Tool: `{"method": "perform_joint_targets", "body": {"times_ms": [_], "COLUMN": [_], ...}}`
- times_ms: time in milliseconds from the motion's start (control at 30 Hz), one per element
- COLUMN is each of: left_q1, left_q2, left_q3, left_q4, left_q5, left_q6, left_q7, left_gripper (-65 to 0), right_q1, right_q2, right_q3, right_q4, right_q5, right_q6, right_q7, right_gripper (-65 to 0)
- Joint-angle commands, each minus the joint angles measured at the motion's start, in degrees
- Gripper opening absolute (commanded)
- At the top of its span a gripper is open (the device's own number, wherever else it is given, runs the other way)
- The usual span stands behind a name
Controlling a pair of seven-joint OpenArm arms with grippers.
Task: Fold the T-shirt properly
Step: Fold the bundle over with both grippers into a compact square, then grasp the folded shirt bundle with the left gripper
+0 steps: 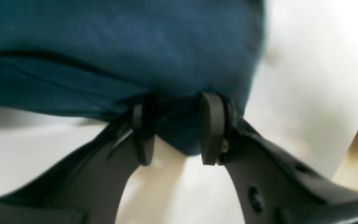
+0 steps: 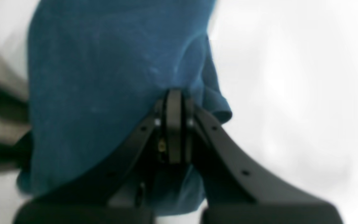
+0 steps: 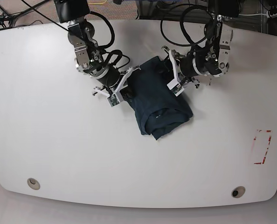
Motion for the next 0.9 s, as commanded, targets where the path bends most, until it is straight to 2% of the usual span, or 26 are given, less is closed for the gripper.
{"method": "perform_joint_targets", "body": {"times_ms": [0,233,500,633,767,867], "left_q1": [-1.7,-2.9,-3.2,-3.2,-3.3,-3.4], "left_q2": [-2.0,-7.7,-13.7,-14.4,-13.2,-9.8], "left_q3": [-0.5,-0.8,-5.0,-6.1,-6.2,-6.2], "left_q4": [0.3,3.4,9.7,13.3,17.0,18.6], "left_q5": [0.1,-0.1,-0.3,-0.1,0.0,0.1], "left_q6": [0.2,0.2,0.2,0.2,0.4,4.9], "left_q7": [-1.1,-0.8,-0.7,1.4,2.8,2.8], "left_gripper": [-43.6,-43.6,-43.5,-43.5,-43.5,-42.9], "right_q1": [-1.7,-4.2,-4.3,-4.3,-4.3,-4.3], "right_q2": [-1.7,-5.4,-6.8,-6.8,-3.9,-3.2], "right_q3": [-0.4,-0.7,-0.7,-0.2,0.8,2.6], "right_q4": [1.1,2.4,6.7,10.7,16.3,20.1], "right_q5": [-1.1,-1.1,-1.1,-1.1,-0.4,-0.4], "right_q6": [0.6,0.6,0.6,0.6,0.6,0.6], "right_q7": [-3.2,-5.3,-9.0,-10.2,-13.3,-15.2], "right_gripper": [-64.4,-64.4,-64.4,-64.4,-64.4,-64.4]}}
